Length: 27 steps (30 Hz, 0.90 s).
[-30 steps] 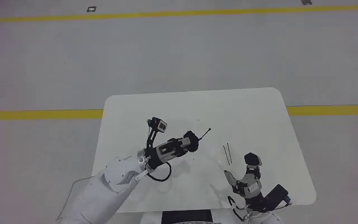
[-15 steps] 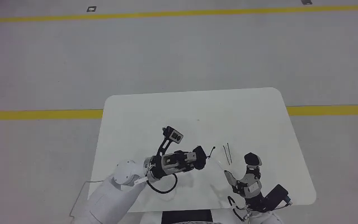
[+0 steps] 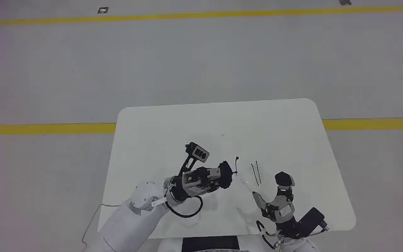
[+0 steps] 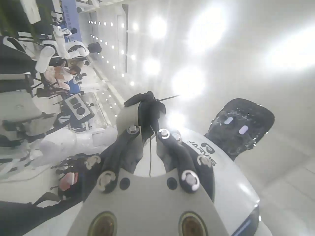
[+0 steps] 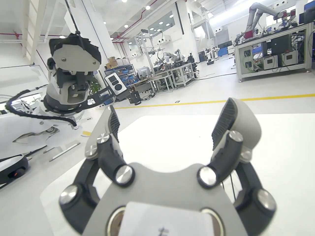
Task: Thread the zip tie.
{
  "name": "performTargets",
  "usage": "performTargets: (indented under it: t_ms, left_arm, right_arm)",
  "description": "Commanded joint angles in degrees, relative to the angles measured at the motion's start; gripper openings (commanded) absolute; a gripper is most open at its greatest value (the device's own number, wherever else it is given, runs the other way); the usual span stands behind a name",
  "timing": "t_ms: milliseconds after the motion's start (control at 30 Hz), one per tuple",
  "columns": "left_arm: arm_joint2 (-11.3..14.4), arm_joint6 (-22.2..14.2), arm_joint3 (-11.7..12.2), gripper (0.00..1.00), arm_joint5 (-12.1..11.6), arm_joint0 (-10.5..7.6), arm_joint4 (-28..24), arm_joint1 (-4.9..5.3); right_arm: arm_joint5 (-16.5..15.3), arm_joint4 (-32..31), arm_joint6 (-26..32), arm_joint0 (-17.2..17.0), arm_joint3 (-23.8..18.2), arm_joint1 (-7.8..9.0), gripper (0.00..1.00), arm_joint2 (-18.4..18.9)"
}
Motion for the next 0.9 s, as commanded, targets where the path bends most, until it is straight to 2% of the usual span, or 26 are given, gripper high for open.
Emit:
performTargets:
  t_ms: [0, 200, 400, 700, 867]
  left_arm:
    - [-0.3, 0.6, 0.0, 0.0, -0.2, -0.04, -1.5, -0.12]
    - [-1.0, -0.5, -0.8, 0.0, -0.2, 0.46, -7.6, -0.68]
    - [-1.0, -3.5, -1.4, 0.0, 0.0, 0.99, -14.7, -1.17]
    - [-0.8, -5.5, -1.4, 0.0, 0.8, 1.03, -20.2, -1.71]
    - [-0.7, -6.0, -1.3, 0.0, 0.9, 0.98, -21.1, -1.97]
  right_arm:
    - [0.0, 0.0, 0.0, 0.0, 0.0, 0.0, 1.0, 0.0]
    - [0.0, 0.0, 0.0, 0.0, 0.0, 0.0, 1.0, 0.0]
    - [0.0, 0.0, 0.0, 0.0, 0.0, 0.0, 1.0, 0.0]
    - [0.0, 0.0, 0.0, 0.0, 0.0, 0.0, 1.0, 0.0]
    - [0.0, 0.0, 0.0, 0.0, 0.0, 0.0, 1.0, 0.0]
